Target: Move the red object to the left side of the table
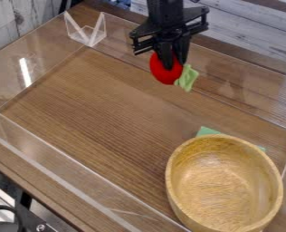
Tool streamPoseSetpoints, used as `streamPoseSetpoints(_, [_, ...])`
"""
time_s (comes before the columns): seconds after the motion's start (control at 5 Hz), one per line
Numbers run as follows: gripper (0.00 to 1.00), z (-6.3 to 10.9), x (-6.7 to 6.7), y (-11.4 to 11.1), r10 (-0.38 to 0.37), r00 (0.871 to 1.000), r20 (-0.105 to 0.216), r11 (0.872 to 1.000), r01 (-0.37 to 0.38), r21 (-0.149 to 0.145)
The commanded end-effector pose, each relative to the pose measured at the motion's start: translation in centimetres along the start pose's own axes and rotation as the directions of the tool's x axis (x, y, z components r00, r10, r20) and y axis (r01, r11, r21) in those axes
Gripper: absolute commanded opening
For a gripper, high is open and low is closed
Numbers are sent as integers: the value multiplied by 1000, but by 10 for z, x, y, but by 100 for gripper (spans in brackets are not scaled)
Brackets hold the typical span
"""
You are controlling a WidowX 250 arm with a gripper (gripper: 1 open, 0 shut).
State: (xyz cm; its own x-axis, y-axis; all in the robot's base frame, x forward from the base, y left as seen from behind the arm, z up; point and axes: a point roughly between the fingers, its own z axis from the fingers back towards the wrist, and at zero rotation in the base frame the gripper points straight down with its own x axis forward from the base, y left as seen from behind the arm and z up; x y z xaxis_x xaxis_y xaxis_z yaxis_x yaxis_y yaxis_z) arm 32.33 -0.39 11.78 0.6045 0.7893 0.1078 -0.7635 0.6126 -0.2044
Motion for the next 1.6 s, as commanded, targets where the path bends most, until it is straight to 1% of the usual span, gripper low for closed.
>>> streamPoseSetpoints(0.0, [0, 13, -12, -4, -16, 999, 46, 999, 18, -47])
streamPoseSetpoints(0.2, [0, 5, -24, 2, -22, 999, 49, 999, 24, -44])
streamPoseSetpoints(0.4, [0, 1, -33, 5, -25, 998, 50, 999, 27, -44])
streamPoseSetpoints(0.6, [0, 10, -39, -6, -33, 998, 48, 998, 35, -49])
streamPoseSetpoints(0.8, [0, 23, -29, -1, -29, 998, 51, 997, 33, -76])
streamPoseSetpoints(1.0, [0, 35, -15, 11, -4, 998, 62, 996, 10, -93])
streamPoseSetpoints(1.2, [0, 38, 5, 38, 74, 994, 87, 995, -67, -76])
streamPoseSetpoints(1.4, [0, 38, 17, 55, 156, 982, 108, 987, -149, -64])
